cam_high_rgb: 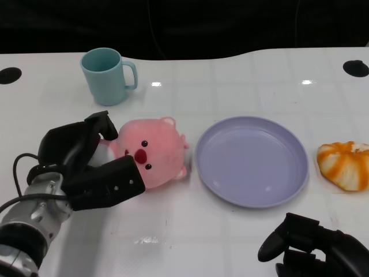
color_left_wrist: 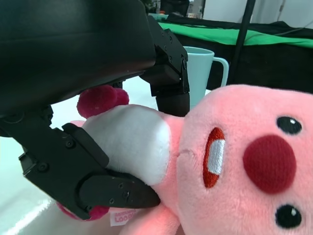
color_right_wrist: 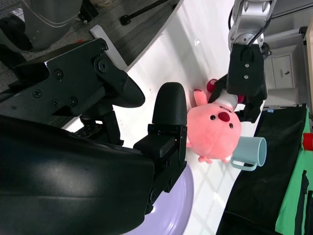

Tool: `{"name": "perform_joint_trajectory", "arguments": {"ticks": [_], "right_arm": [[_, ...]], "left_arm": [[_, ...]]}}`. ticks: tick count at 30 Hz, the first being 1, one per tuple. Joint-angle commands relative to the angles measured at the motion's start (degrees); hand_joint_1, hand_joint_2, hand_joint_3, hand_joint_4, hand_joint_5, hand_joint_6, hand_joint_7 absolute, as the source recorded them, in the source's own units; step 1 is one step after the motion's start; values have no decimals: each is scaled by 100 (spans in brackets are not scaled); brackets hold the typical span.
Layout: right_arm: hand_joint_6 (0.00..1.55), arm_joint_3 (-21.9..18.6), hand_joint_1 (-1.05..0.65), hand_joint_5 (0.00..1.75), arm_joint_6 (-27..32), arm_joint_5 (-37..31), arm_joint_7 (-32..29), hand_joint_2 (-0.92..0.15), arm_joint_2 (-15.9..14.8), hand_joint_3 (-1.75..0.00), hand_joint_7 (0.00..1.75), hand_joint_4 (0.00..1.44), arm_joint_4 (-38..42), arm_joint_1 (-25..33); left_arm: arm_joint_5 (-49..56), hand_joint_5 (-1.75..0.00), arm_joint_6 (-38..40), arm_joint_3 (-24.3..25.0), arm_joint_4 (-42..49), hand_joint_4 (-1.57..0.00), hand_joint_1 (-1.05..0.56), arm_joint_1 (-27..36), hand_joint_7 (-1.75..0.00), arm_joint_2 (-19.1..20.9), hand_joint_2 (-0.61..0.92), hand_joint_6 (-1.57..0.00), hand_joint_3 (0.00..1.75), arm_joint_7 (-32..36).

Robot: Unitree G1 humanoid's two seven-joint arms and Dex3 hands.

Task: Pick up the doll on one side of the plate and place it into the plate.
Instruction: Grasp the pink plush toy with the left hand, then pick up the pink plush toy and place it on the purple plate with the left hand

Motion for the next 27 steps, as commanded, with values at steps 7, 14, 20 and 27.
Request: {"name": "perform_joint_trajectory", "arguments": {"ticks": [7,14,20,27], "right_arm": [[49,-16,-8,175,37,44,-33,-65,5,-107,141,65,-13,-28],[49,-10,-8,175,-1,32,-17,-65,-18,-108,141,64,-22,-2],[49,14,-8,175,-6,-8,-9,-64,-25,-108,141,65,-18,2],[48,35,-8,175,-10,-27,-10,-64,-27,-108,141,64,-38,26]], "left_arm": [[-474,-175,307,606,-1627,-90,-10,685,-175,256,45,-73,126,-644],[-591,-175,540,822,-2648,-93,-10,926,-175,145,42,-77,130,-949],[-430,-175,622,628,-3080,-93,-11,700,-175,-113,39,-77,133,-1097],[-283,-175,688,423,-2960,-93,-17,316,-175,-541,31,-78,144,-1199]]}}
